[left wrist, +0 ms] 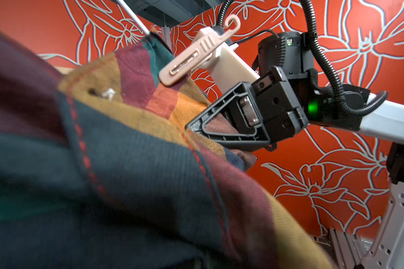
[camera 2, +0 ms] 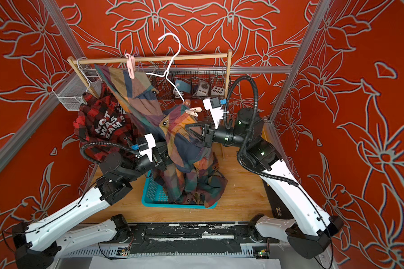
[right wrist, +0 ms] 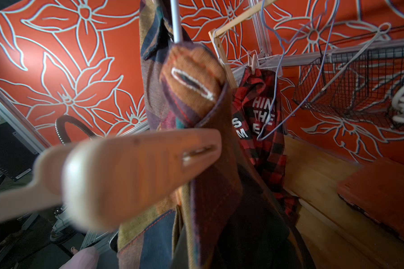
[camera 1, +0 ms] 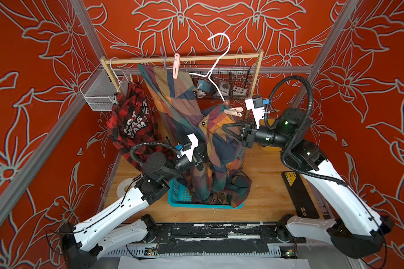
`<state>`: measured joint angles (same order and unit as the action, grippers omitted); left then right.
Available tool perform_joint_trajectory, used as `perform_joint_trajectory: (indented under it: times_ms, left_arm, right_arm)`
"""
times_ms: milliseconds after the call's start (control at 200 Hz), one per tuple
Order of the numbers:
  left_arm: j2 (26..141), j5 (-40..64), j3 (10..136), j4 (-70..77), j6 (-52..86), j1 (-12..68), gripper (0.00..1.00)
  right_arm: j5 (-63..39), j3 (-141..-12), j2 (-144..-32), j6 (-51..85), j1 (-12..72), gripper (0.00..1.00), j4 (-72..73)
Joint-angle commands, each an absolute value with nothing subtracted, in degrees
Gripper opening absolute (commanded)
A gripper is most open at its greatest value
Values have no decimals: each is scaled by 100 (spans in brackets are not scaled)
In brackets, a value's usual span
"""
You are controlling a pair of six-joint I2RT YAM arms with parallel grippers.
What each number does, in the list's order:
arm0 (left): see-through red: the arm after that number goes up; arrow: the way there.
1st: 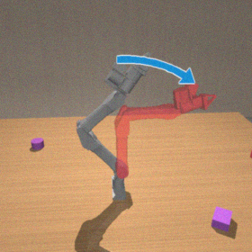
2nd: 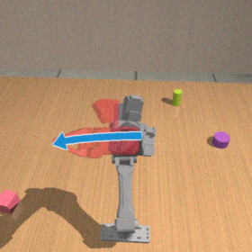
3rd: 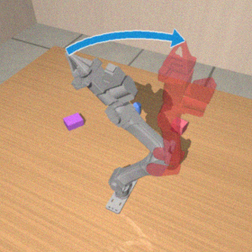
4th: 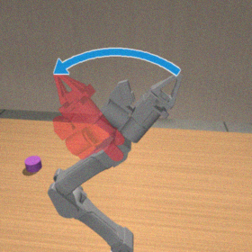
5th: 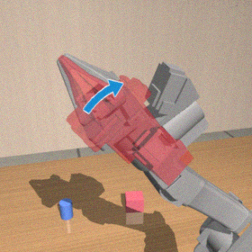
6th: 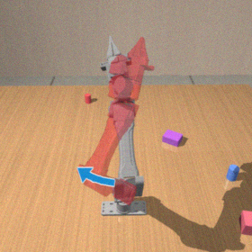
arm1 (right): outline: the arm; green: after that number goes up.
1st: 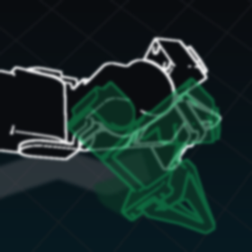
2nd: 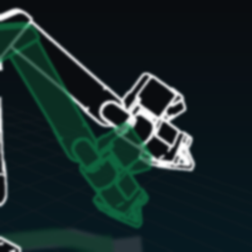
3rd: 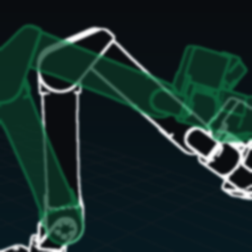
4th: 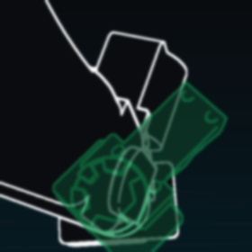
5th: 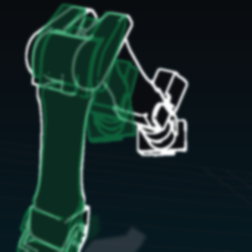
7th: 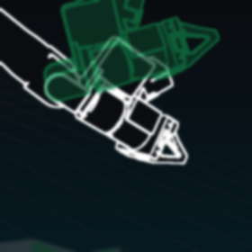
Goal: Remove the clothespins securing long-sleeve shirts to the hanger
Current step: Place the long-sleeve shirt at the bin.
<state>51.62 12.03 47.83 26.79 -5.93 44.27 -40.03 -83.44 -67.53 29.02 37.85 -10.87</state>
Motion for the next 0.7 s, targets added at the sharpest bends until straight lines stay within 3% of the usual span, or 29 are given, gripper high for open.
perform_joint_trajectory:
  times_ms: [0, 505, 625, 696]
  left_arm:
    - [4960, 687, 4283, 2733, -574, 4474, 0]
    - [4964, 72, 2486, 3123, 223, 4474, 0]
    - [4825, -2, 2581, 2702, 238, 4471, 20]
    - [4702, -85, 2673, 2404, 148, 4475, 38]
  right_arm:
    - [-3686, -7731, -6432, 2921, 3810, 0, -544]
    - [-3369, -5578, -5478, 1769, 3784, 0, -1046]
    - [-3461, -5231, -5292, 1615, 3672, 0, -1083]
    - [-3538, -5098, -5174, 1603, 3506, 0, -1116]
